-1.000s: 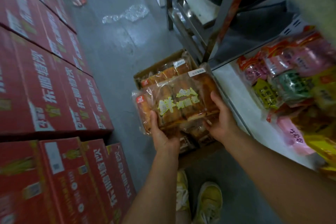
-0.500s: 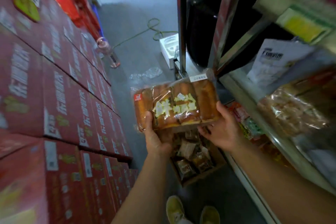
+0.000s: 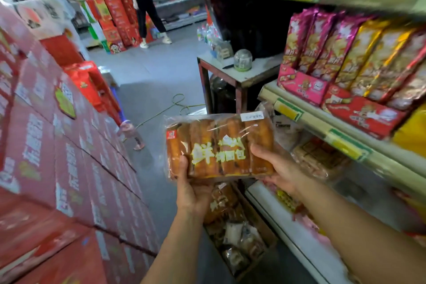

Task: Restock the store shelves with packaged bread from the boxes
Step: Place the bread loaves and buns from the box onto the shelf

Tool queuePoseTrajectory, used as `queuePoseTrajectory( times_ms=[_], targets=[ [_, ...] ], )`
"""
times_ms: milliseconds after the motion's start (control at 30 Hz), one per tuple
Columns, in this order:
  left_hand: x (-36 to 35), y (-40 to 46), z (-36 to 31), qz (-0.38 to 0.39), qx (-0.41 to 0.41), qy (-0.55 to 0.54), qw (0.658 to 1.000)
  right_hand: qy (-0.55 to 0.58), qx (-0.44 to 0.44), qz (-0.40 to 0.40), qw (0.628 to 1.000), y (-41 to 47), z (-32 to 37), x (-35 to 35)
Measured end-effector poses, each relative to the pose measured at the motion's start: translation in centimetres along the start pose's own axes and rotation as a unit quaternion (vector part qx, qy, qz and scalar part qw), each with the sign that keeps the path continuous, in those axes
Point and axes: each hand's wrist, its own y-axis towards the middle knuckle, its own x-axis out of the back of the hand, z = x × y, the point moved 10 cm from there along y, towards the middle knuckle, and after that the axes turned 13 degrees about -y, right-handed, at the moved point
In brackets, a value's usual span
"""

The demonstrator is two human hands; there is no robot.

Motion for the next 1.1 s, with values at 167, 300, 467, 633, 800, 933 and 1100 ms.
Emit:
queuePoseTrajectory(
  times_ms=[167,300,467,633,800,933,1100],
  targets=[
    [-4.0,-4.3,-1.4,0.065,0.027,0.005,0.997,0.036,0.057,-0.031,0.997,-4.9,2.7,0.0],
    [-5.7,-7.2,-2.0,0.092,0.047,0.02,0.994,0.067,0.084,-0.054,0.993,-8.6,4.2,0.7],
    [-8.0,-11.0,-1.8,0.119,0.082,0.029,0.989,0.1,0.125,-0.045,0.986,-14.0,6.8,0.9],
    [-10.1,-13.3,-1.0,0.15,0.1,0.109,0.978,0.087,0.18,-0.106,0.974,-19.7,9.7,3.3],
    [-12.5,-16.4,0.7,0.236,0.149,0.163,0.946,0.057,0.212,-0.176,0.96,-25.4,11.5,6.5],
    [-15.4,-18.8,2.7,0.299,0.175,0.256,0.902,0.051,0.218,-0.221,0.949,-30.1,12.6,9.0],
    [-20.6,-21.8,7.0,0.404,0.18,0.358,0.823,0.025,0.239,-0.272,0.932,-35.3,15.1,12.1]
  ],
)
